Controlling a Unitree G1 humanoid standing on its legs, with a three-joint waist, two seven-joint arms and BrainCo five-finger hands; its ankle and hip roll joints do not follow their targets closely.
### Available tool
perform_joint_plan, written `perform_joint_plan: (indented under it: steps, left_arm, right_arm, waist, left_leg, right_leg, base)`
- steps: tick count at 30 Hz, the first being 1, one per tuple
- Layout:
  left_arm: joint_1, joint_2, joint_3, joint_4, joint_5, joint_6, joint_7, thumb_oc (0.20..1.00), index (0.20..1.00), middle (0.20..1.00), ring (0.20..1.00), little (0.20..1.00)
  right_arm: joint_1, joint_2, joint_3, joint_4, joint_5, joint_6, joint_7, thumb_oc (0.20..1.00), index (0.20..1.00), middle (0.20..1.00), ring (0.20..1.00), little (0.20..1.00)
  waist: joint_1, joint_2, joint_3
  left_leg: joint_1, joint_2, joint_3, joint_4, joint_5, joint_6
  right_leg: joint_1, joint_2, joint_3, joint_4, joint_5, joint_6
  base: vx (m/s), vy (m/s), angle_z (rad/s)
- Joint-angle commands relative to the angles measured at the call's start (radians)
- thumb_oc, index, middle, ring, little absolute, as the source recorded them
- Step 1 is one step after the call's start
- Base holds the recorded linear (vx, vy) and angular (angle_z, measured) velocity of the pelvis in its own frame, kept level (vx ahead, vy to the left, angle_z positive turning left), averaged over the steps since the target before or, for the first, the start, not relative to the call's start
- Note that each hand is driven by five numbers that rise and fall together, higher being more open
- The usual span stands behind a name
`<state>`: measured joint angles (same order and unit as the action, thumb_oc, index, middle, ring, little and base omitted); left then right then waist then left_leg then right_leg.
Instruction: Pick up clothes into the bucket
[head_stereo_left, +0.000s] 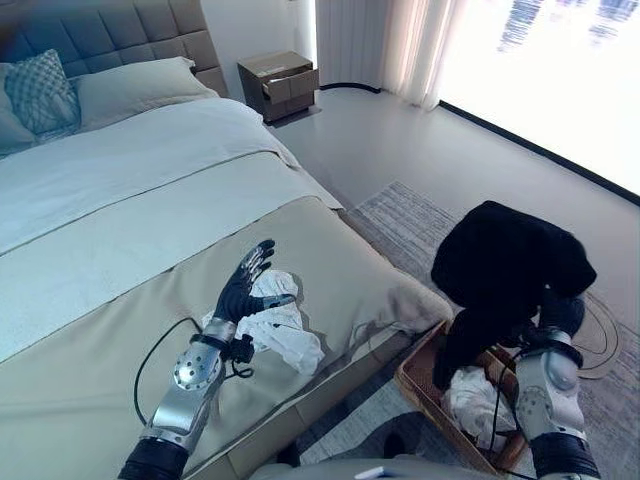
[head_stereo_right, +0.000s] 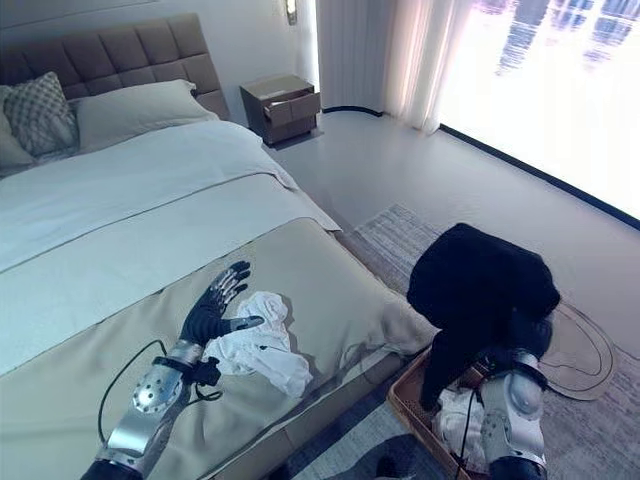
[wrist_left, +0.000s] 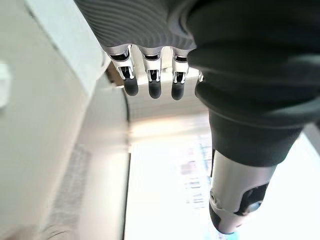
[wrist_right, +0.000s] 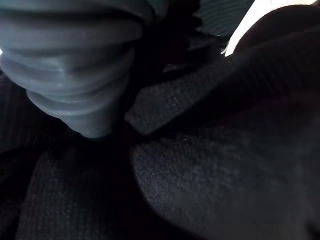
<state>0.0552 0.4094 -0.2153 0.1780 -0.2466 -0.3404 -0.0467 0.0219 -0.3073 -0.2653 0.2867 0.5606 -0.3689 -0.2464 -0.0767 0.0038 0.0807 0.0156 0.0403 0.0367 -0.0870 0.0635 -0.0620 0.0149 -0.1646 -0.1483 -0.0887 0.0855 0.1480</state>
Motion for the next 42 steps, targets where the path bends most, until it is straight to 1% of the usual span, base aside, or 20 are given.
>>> perform_joint_plan:
  steps: [1, 3, 4, 5, 6, 7, 8, 9, 11, 14, 17, 19, 20, 23, 26, 31, 33, 34, 36, 42]
  left_arm:
    - [-0.033, 0.030, 0.019, 0.028, 0.079, -0.058, 0.018, 1.000, 1.000, 1.000, 1.000, 1.000]
    - [-0.032, 0.038, 0.017, 0.027, 0.086, -0.062, 0.014, 1.000, 1.000, 1.000, 1.000, 1.000]
    - [-0.025, 0.057, 0.018, 0.005, 0.089, -0.073, 0.009, 1.000, 1.000, 1.000, 1.000, 1.000]
    - [-0.026, 0.057, 0.019, 0.004, 0.089, -0.072, 0.008, 1.000, 1.000, 1.000, 1.000, 1.000]
    - [-0.009, 0.079, 0.020, -0.024, 0.080, -0.077, -0.006, 1.000, 1.000, 1.000, 1.000, 1.000]
    - [-0.002, 0.086, 0.020, -0.032, 0.069, -0.078, -0.008, 1.000, 1.000, 1.000, 1.000, 1.000]
    - [-0.001, 0.087, 0.022, -0.033, 0.068, -0.078, -0.009, 1.000, 1.000, 1.000, 1.000, 1.000]
    - [0.011, 0.095, 0.029, -0.044, 0.043, -0.083, -0.008, 1.000, 1.000, 1.000, 1.000, 1.000]
    - [0.018, 0.103, 0.039, -0.059, 0.032, -0.083, -0.009, 1.000, 1.000, 1.000, 1.000, 1.000]
    - [0.023, 0.120, 0.057, -0.098, 0.011, -0.087, -0.004, 1.000, 1.000, 1.000, 1.000, 1.000]
    - [0.010, 0.121, 0.063, -0.138, -0.012, -0.093, 0.007, 1.000, 1.000, 1.000, 1.000, 1.000]
    - [0.003, 0.119, 0.064, -0.157, -0.022, -0.095, 0.012, 1.000, 1.000, 1.000, 1.000, 1.000]
    - [-0.020, 0.113, 0.051, -0.162, -0.051, -0.102, 0.023, 1.000, 1.000, 1.000, 1.000, 1.000]
    - [-0.057, 0.113, 0.037, -0.189, -0.074, -0.114, 0.049, 1.000, 1.000, 1.000, 1.000, 1.000]
    - [-0.083, 0.111, 0.028, -0.216, -0.090, -0.118, 0.072, 1.000, 1.000, 1.000, 1.000, 1.000]
    - [-0.117, 0.108, 0.020, -0.272, -0.073, -0.135, 0.130, 1.000, 1.000, 1.000, 1.000, 1.000]
    - [-0.120, 0.099, 0.023, -0.280, -0.086, -0.135, 0.144, 1.000, 1.000, 1.000, 1.000, 1.000]
    - [-0.133, 0.080, 0.031, -0.296, -0.137, -0.145, 0.154, 1.000, 1.000, 1.000, 1.000, 1.000]
    - [-0.144, 0.062, 0.034, -0.312, -0.171, -0.153, 0.172, 1.000, 1.000, 1.000, 1.000, 1.000]
    - [-0.139, 0.075, 0.033, -0.350, -0.149, -0.165, 0.226, 1.000, 1.000, 1.000, 1.000, 1.000]
  right_arm:
    - [-0.095, -0.068, -0.075, -0.081, -0.061, -0.107, -0.035, 0.200, 0.200, 0.200, 0.200, 0.200]
    - [-0.106, -0.079, -0.079, -0.081, -0.077, -0.106, -0.051, 0.200, 0.200, 0.200, 0.200, 0.200]
    - [-0.137, -0.091, -0.077, -0.078, -0.090, -0.103, -0.062, 0.200, 0.200, 0.200, 0.200, 0.200]
    - [-0.139, -0.091, -0.077, -0.078, -0.091, -0.102, -0.064, 0.200, 0.200, 0.200, 0.200, 0.200]
    - [-0.168, -0.103, -0.073, -0.041, -0.082, -0.096, -0.071, 0.200, 0.200, 0.200, 0.200, 0.200]
    - [-0.183, -0.109, -0.060, -0.021, -0.086, -0.092, -0.082, 0.200, 0.200, 0.200, 0.200, 0.200]
    - [-0.186, -0.109, -0.058, -0.019, -0.087, -0.093, -0.084, 0.200, 0.200, 0.200, 0.200, 0.200]
    - [-0.197, -0.121, -0.042, -0.014, -0.104, -0.081, -0.098, 0.200, 0.200, 0.200, 0.200, 0.200]
    - [-0.198, -0.125, -0.040, -0.017, -0.102, -0.071, -0.096, 0.200, 0.200, 0.200, 0.200, 0.200]
    - [-0.207, -0.118, -0.037, -0.047, -0.077, -0.074, -0.090, 0.200, 0.200, 0.200, 0.200, 0.200]
    - [-0.211, -0.114, -0.030, -0.075, -0.052, -0.085, -0.079, 0.200, 0.200, 0.200, 0.200, 0.200]
    - [-0.217, -0.117, -0.028, -0.084, -0.048, -0.090, -0.077, 0.200, 0.200, 0.200, 0.200, 0.200]
    - [-0.240, -0.131, -0.015, -0.087, -0.043, -0.098, -0.088, 0.200, 0.200, 0.200, 0.200, 0.200]
    - [-0.295, -0.144, 0.012, -0.069, -0.014, -0.116, -0.105, 0.200, 0.200, 0.200, 0.200, 0.200]
    - [-0.359, -0.166, 0.050, -0.030, -0.017, -0.121, -0.133, 0.200, 0.200, 0.200, 0.200, 0.200]
    - [-0.427, -0.173, 0.087, 0.014, -0.046, -0.118, -0.186, 0.200, 0.200, 0.200, 0.200, 0.200]
    - [-0.445, -0.167, 0.097, 0.023, -0.054, -0.117, -0.200, 0.200, 0.200, 0.200, 0.200, 0.200]
    - [-0.485, -0.171, 0.116, 0.066, -0.060, -0.114, -0.224, 0.200, 0.200, 0.200, 0.200, 0.200]
    - [-0.546, -0.189, 0.140, 0.131, -0.071, -0.101, -0.251, 0.200, 0.200, 0.200, 0.200, 0.200]
    - [-0.704, -0.262, 0.171, 0.332, -0.071, -0.081, -0.317, 0.200, 0.200, 0.200, 0.200, 0.200]
  waist:
    - [-0.020, -0.058, 0.015]
    - [-0.018, -0.055, 0.028]
    - [-0.006, -0.045, 0.056]
    - [-0.004, -0.046, 0.059]
    - [0.030, -0.031, 0.078]
    - [0.030, -0.030, 0.080]
    - [0.028, -0.030, 0.082]
    - [0.026, -0.030, 0.090]
    - [0.027, -0.040, 0.093]
    - [0.030, -0.069, 0.116]
    - [0.035, -0.080, 0.171]
    - [0.031, -0.072, 0.190]
    - [0.021, -0.061, 0.239]
    - [0.017, -0.042, 0.291]
    - [0.018, -0.024, 0.310]
    - [0.029, -0.004, 0.334]
    - [0.032, 0.002, 0.339]
    - [0.035, 0.008, 0.352]
    - [0.043, 0.015, 0.361]
    - [0.057, 0.039, 0.379]
  left_leg:
    - [-0.016, -0.054, 0.037, 0.167, -0.163, 0.065]
    - [-0.015, -0.062, 0.049, 0.175, -0.170, 0.075]
    - [-0.012, -0.065, 0.076, 0.182, -0.178, 0.086]
    - [-0.011, -0.066, 0.078, 0.184, -0.180, 0.087]
    - [-0.010, -0.055, 0.105, 0.198, -0.186, 0.085]
    - [-0.008, -0.052, 0.108, 0.201, -0.187, 0.082]
    - [-0.007, -0.052, 0.108, 0.201, -0.187, 0.082]
    - [-0.003, -0.040, 0.108, 0.197, -0.184, 0.074]
    - [-0.017, -0.034, 0.112, 0.201, -0.182, 0.066]
    - [-0.087, -0.023, 0.123, 0.260, -0.186, 0.055]
    - [-0.167, 0.008, 0.100, 0.328, -0.181, 0.032]
    - [-0.197, 0.022, 0.086, 0.355, -0.181, 0.025]
    - [-0.247, 0.042, 0.066, 0.386, -0.171, 0.015]
    - [-0.315, 0.070, 0.049, 0.395, -0.140, -0.002]
    - [-0.374, 0.080, 0.033, 0.373, -0.104, -0.012]
    - [-0.463, 0.082, 0.020, 0.376, -0.082, -0.016]
    - [-0.486, 0.084, 0.019, 0.391, -0.089, -0.018]
    - [-0.526, 0.082, 0.014, 0.406, -0.088, -0.019]
    - [-0.567, 0.081, 0.012, 0.420, -0.087, -0.021]
    - [-0.678, 0.076, 0.008, 0.456, -0.085, -0.023]
  right_leg:
    - [-0.035, -0.097, 0.018, 0.104, 0.005, 0.067]
    - [-0.057, -0.109, 0.023, 0.146, -0.003, 0.074]
    - [-0.087, -0.134, -0.015, 0.214, -0.007, 0.078]
    - [-0.091, -0.136, -0.011, 0.223, -0.011, 0.078]
    - [-0.105, -0.203, -0.117, 0.290, -0.018, 0.066]
    - [-0.101, -0.225, -0.127, 0.298, -0.011, 0.062]
    - [-0.100, -0.226, -0.127, 0.298, -0.011, 0.062]
    - [-0.100, -0.259, -0.105, 0.280, 0.036, 0.069]
    - [-0.096, -0.277, -0.101, 0.234, 0.077, 0.084]
    - [-0.111, -0.269, -0.105, 0.172, 0.093, 0.097]
    - [-0.146, -0.245, -0.111, 0.167, 0.060, 0.094]
    - [-0.170, -0.237, -0.115, 0.191, 0.048, 0.086]
    - [-0.214, -0.231, -0.113, 0.237, 0.032, 0.073]
    - [-0.281, -0.216, -0.119, 0.273, 0.017, 0.057]
    - [-0.354, -0.199, -0.114, 0.296, 0.008, 0.046]
    - [-0.455, -0.196, -0.100, 0.339, -0.001, 0.036]
    - [-0.481, -0.196, -0.094, 0.362, -0.012, 0.035]
    - [-0.521, -0.200, -0.089, 0.382, -0.014, 0.031]
    - [-0.560, -0.202, -0.084, 0.397, -0.015, 0.029]
    - [-0.670, -0.204, -0.063, 0.446, -0.021, 0.022]
  base:
    - [-0.06, 0.185, -0.38]
    - [-0.10, 0.122, -0.31]
    - [-0.10, 0.087, -0.25]
    - [-0.17, 0.122, -0.46]
    - [-0.08, 0.024, -0.70]
    - [-0.07, 0.023, -0.89]
    - [-0.03, -0.109, -0.70]
    - [-0.04, -0.141, -0.33]
    - [-0.07, -0.183, -0.13]
    - [-0.13, -0.166, -0.13]
    - [-0.19, -0.195, -0.06]
    - [-0.17, -0.131, -0.11]
    - [-0.26, -0.158, 0.04]
    - [-0.24, -0.166, 0.19]
    - [-0.14, -0.097, 0.19]
    - [-0.09, -0.040, 0.12]
    - [-0.06, -0.015, 0.07]
    - [-0.09, -0.023, 0.06]
    - [-0.10, -0.025, 0.08]
    - [-0.06, 0.008, 0.03]
